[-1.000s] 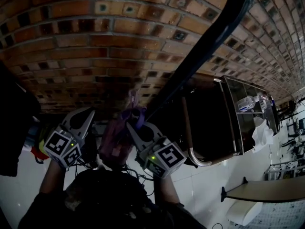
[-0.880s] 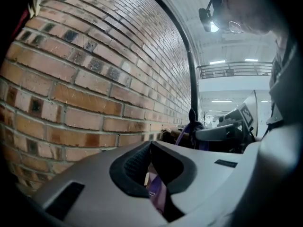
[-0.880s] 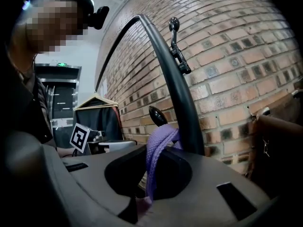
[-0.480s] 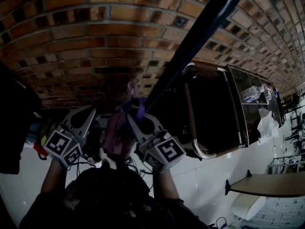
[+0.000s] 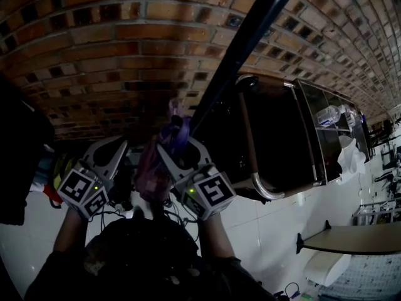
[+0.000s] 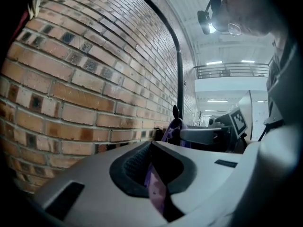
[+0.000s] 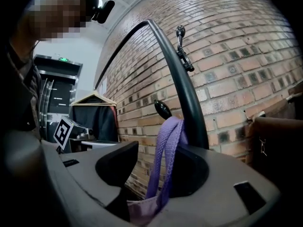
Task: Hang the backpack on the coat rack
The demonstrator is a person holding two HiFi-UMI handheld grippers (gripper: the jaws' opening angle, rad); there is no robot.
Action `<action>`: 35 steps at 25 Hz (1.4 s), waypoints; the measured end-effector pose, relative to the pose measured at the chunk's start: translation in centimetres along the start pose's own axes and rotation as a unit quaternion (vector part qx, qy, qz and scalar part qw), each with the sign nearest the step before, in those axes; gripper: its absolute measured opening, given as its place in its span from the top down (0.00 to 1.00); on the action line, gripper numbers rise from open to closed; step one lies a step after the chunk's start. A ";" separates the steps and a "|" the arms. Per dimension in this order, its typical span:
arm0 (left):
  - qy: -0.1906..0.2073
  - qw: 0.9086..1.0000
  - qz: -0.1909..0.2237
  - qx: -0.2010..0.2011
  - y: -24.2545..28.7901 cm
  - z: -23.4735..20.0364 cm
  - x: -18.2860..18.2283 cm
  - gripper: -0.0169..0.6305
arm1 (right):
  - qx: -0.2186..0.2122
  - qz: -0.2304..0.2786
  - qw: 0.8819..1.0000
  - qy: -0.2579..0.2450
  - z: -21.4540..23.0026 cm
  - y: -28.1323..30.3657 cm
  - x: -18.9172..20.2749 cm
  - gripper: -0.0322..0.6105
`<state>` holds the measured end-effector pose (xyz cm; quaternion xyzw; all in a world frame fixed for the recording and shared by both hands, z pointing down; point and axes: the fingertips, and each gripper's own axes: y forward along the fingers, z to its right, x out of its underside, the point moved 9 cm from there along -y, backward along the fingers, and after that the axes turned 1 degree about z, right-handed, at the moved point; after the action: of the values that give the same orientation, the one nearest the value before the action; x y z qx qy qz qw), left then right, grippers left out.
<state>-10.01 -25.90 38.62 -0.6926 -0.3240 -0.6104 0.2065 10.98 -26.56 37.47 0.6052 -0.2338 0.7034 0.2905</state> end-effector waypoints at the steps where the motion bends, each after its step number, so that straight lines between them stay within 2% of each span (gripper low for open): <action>1: 0.000 1.000 -0.002 0.000 -0.2 0.1 -0.1 0.95 | 0.005 -0.004 1.000 -0.007 -0.3 0.0 0.0 0.66; 6: 0.006 1.000 0.011 0.000 -0.7 0.5 -0.3 0.95 | 0.053 -0.005 0.998 -0.033 -1.2 0.4 -0.2 0.60; 13: 0.009 1.000 0.007 0.009 -0.7 0.9 0.1 0.95 | 0.014 0.001 1.000 0.000 -0.9 -0.1 -0.3 0.58; 14: 0.009 1.000 0.008 0.010 -0.6 0.9 0.2 0.95 | 0.009 -0.006 1.000 0.004 -1.2 -0.1 -0.3 0.55; 15: 0.008 1.000 0.007 0.012 -0.6 0.8 0.3 0.95 | 0.005 -0.011 1.000 0.009 -1.4 0.0 -0.3 0.48; 16: 0.008 1.000 0.005 0.013 -0.6 0.7 0.4 0.95 | 0.005 -0.012 1.000 0.010 -1.7 0.2 -0.2 0.35; 17: 0.008 1.000 0.004 0.014 -0.6 0.7 0.4 0.95 | 0.012 -0.011 1.000 0.007 -2.0 0.4 -0.2 0.30; 18: 0.007 1.000 0.004 0.013 -0.6 0.6 0.4 0.95 | 0.025 -0.008 1.000 0.002 -2.3 0.7 -0.2 0.29; 22: 0.005 1.000 0.002 0.011 -0.6 0.4 0.4 0.95 | 0.075 -0.007 0.997 -0.018 -3.2 1.3 -0.2 0.29; 24: 0.007 1.000 0.003 0.011 -0.6 0.3 0.4 0.95 | 0.064 -0.003 0.998 -0.015 -3.0 1.2 -0.1 0.29; 30: 0.002 1.000 0.004 0.008 -0.8 -0.1 0.4 0.95 | -0.026 -0.009 0.999 0.029 -1.4 -0.4 -0.5 0.32; 32: 0.002 1.000 0.005 0.010 -0.7 -0.1 0.4 0.95 | -0.028 0.001 0.999 0.025 -0.9 -1.4 -0.7 0.33; 35: 0.001 1.000 0.002 0.014 -0.4 -0.1 0.6 0.95 | -0.002 0.014 1.000 0.016 -0.1 -3.0 -1.0 0.33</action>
<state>-10.36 -25.58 39.16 -0.6898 -0.3315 -0.6057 0.2177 13.10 -24.41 36.37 0.5899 -0.2387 0.7165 0.2858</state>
